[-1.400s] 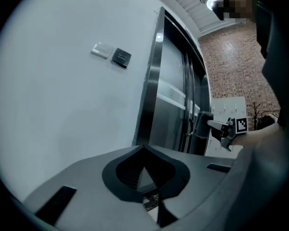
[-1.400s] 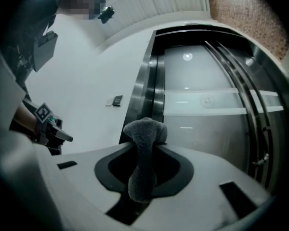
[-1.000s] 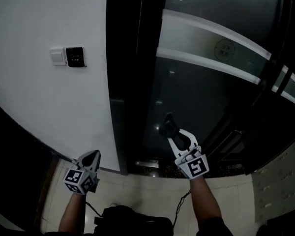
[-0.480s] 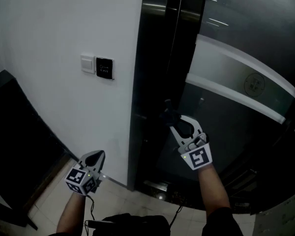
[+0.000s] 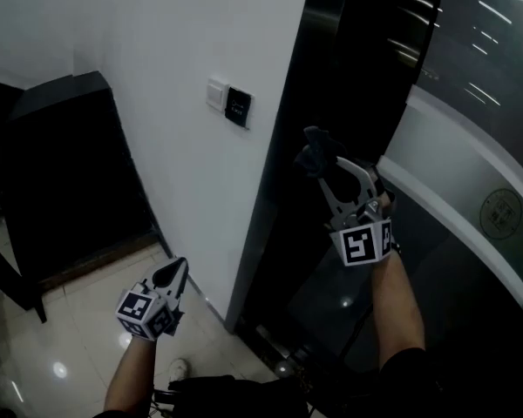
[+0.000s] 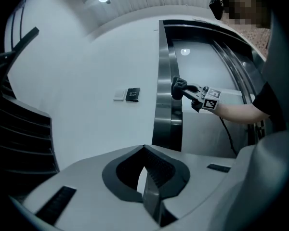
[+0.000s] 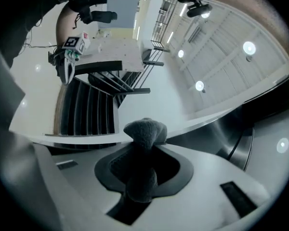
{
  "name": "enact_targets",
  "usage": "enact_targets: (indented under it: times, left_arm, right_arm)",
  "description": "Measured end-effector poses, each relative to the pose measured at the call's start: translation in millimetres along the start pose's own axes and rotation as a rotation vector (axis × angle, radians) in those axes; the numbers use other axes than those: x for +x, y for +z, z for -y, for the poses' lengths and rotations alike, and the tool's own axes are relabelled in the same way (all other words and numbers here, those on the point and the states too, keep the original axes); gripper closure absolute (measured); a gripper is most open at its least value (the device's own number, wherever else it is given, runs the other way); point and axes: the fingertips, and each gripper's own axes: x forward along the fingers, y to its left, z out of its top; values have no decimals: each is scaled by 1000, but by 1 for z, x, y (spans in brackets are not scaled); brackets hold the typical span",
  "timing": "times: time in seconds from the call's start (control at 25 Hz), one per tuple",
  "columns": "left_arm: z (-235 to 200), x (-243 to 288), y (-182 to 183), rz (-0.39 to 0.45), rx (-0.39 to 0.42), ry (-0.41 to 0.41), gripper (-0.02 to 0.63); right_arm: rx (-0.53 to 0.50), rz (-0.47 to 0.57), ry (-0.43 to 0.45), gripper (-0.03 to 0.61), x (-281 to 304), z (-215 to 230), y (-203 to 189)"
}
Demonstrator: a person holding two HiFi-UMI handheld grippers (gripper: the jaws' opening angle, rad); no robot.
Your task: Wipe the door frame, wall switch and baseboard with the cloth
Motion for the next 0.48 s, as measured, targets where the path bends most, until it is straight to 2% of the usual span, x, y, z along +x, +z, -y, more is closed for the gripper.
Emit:
enact_targets:
  times: [0.12, 0.24, 0.36, 0.48]
  left_arm:
    - [18, -22, -13, 6, -6, 99, 612]
    - [30, -40, -22, -12, -27, 170, 612]
    - [35, -50, -24, -24, -22, 201, 612]
    - [32, -55, -19, -43, -5, 206, 612]
  right_arm:
    - [-37, 15, 38, 495, 6, -2, -9]
    - [-53, 23, 123, 495, 12, -26, -19]
    - [-25, 38, 160, 494, 12, -47, -23]
    - [40, 40, 148, 494, 13, -55, -27]
